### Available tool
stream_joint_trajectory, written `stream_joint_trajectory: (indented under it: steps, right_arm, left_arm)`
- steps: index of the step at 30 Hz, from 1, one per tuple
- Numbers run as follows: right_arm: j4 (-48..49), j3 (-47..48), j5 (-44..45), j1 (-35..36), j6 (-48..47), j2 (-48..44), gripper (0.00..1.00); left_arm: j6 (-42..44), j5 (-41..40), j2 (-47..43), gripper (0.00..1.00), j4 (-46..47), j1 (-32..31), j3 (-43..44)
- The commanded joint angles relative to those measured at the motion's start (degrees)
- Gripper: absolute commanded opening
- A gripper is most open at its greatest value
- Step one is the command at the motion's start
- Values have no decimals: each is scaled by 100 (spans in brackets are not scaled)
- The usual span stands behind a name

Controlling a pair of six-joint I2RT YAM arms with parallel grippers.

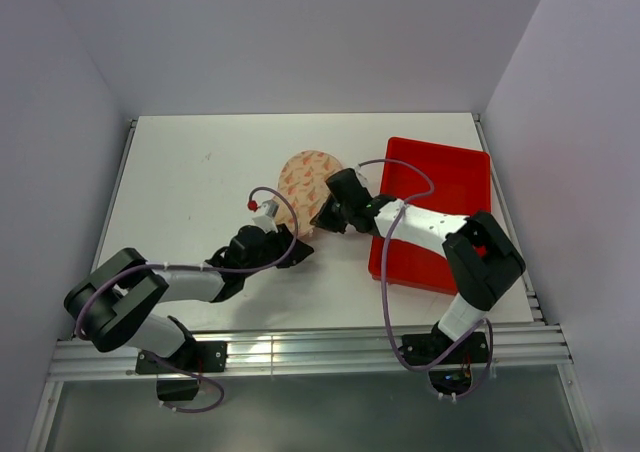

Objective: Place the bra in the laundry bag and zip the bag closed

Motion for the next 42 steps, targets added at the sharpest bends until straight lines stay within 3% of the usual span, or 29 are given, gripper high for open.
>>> stream_joint_trajectory:
  steps: [1,15,42]
  right_arm:
    - [-157,-131,76,61,-45,-265,0]
    - [-552,176,-135,158,-133,-344,0]
    - [-878,221,-276,263,-230,-441,0]
  left_arm:
    - [259,70,45,29,813,-86,50]
    - [646,-334,344,47,786,-174,173]
    - [857,-458,880,42,1120,-200,533]
